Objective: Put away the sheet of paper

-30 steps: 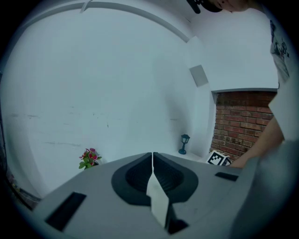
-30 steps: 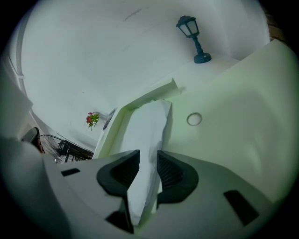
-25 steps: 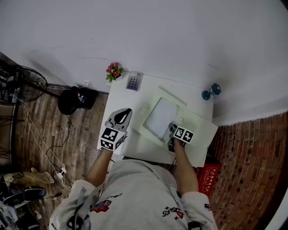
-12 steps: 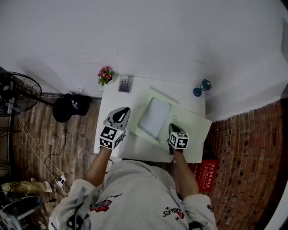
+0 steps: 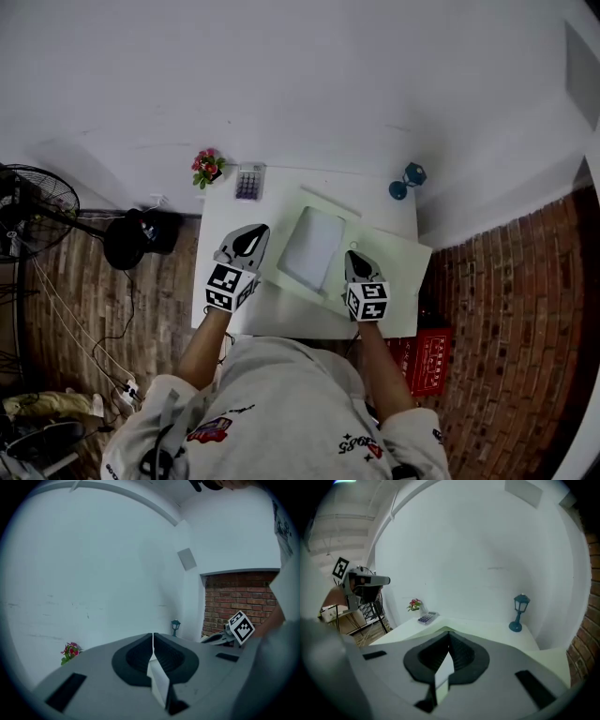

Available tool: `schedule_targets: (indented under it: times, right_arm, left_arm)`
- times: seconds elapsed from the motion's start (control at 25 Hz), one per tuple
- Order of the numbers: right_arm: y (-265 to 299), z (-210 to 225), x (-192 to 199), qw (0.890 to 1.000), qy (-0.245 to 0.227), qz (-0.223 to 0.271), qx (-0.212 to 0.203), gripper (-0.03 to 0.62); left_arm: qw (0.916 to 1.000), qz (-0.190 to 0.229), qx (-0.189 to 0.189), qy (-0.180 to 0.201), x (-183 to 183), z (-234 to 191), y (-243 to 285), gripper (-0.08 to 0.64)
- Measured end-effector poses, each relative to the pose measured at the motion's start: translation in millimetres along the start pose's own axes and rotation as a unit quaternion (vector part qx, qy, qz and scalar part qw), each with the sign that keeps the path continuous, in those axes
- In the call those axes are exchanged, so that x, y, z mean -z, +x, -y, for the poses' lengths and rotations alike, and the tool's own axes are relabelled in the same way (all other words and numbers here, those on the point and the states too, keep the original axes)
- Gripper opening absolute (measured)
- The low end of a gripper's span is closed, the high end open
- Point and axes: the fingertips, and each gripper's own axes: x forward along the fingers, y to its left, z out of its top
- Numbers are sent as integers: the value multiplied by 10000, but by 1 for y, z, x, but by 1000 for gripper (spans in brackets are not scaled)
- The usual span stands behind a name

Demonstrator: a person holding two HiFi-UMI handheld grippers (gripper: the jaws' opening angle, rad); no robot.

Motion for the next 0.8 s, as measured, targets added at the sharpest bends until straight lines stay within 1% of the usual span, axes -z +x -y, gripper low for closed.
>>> schedule_targets:
  times: [0.16, 0.32, 0.44, 0.6, 0.8]
  right_arm:
    - [-14, -1, -53, 9978, -60, 659, 3, 6]
    - [-33, -3, -107, 9908, -167, 1343, 29, 5]
    - [-48, -5, -136, 9849, -202, 1718, 62, 5]
    - [-65, -15, -162, 9773, -307, 2095, 77, 5]
    - [-79, -25, -172, 9716, -362, 2334, 107, 3]
  left_arm:
    - [9999, 136, 5, 57, -9, -2, 2, 26]
    - [9997, 241, -35, 89, -19, -6, 2, 26]
    - [9993, 333, -73, 121, -26, -8, 0, 26]
    - [9992, 363, -130, 145, -31, -13, -5, 26]
    - [9989, 407, -186, 138, -29, -17, -8, 26]
